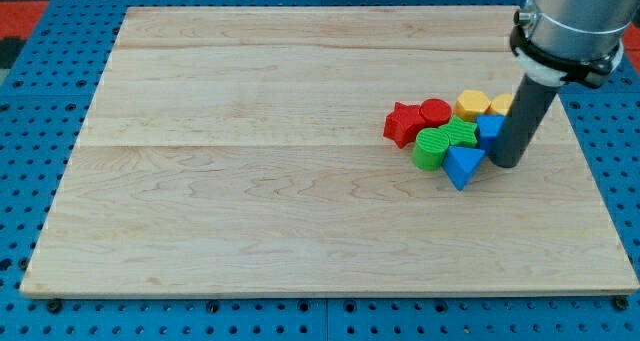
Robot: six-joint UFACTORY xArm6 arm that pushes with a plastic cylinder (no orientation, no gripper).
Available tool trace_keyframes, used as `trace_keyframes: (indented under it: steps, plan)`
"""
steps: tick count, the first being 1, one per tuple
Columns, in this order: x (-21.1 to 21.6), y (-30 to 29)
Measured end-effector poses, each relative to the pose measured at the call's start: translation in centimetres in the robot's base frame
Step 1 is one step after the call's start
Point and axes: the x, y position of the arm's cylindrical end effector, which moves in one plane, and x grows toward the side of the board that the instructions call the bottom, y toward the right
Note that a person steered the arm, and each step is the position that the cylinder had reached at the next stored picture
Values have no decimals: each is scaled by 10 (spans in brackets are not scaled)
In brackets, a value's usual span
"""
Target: Push the red circle along with the red star slightly left
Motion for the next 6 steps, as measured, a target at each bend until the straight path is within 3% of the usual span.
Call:
trace_keyframes:
  steps: [1,4,6]
  plan:
    - [5,27]
    - [-45,28]
    - [-67,-93]
